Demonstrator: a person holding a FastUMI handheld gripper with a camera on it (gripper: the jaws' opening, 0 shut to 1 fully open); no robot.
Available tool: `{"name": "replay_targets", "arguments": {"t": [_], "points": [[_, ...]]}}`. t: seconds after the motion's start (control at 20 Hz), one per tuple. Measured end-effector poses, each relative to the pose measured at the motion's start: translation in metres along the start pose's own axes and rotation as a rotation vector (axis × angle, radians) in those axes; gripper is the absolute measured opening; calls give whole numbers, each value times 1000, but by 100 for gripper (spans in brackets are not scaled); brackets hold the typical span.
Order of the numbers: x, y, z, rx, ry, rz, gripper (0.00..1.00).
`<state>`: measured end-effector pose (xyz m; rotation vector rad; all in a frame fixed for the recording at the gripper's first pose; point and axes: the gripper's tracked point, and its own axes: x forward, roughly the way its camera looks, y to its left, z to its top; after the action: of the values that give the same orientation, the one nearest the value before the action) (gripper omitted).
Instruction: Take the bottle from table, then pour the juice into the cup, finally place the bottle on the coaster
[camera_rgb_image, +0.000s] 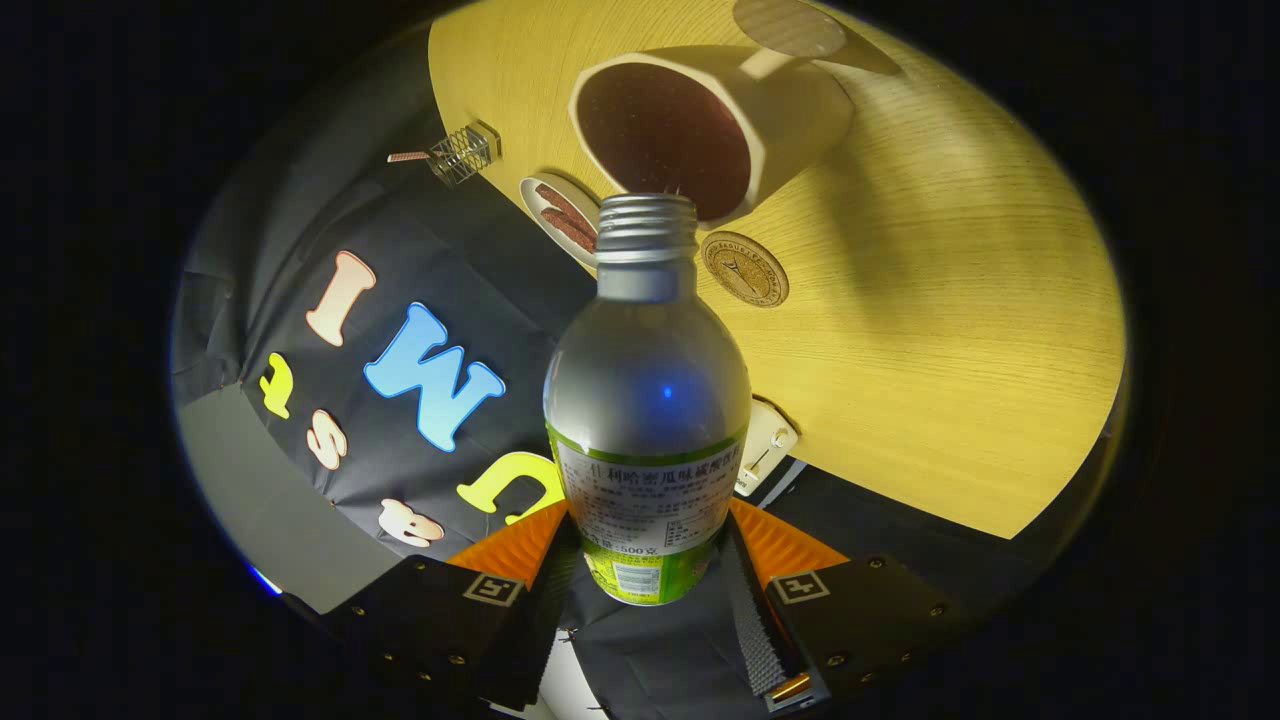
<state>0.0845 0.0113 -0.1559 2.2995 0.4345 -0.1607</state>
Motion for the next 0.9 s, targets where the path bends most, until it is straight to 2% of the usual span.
{"name": "replay_targets", "arguments": {"t": [0.55,0.9], "points": [[0,-10,4,-134,-32,-39,75],[9,-48,14,-383,-47,-143,75]]}}
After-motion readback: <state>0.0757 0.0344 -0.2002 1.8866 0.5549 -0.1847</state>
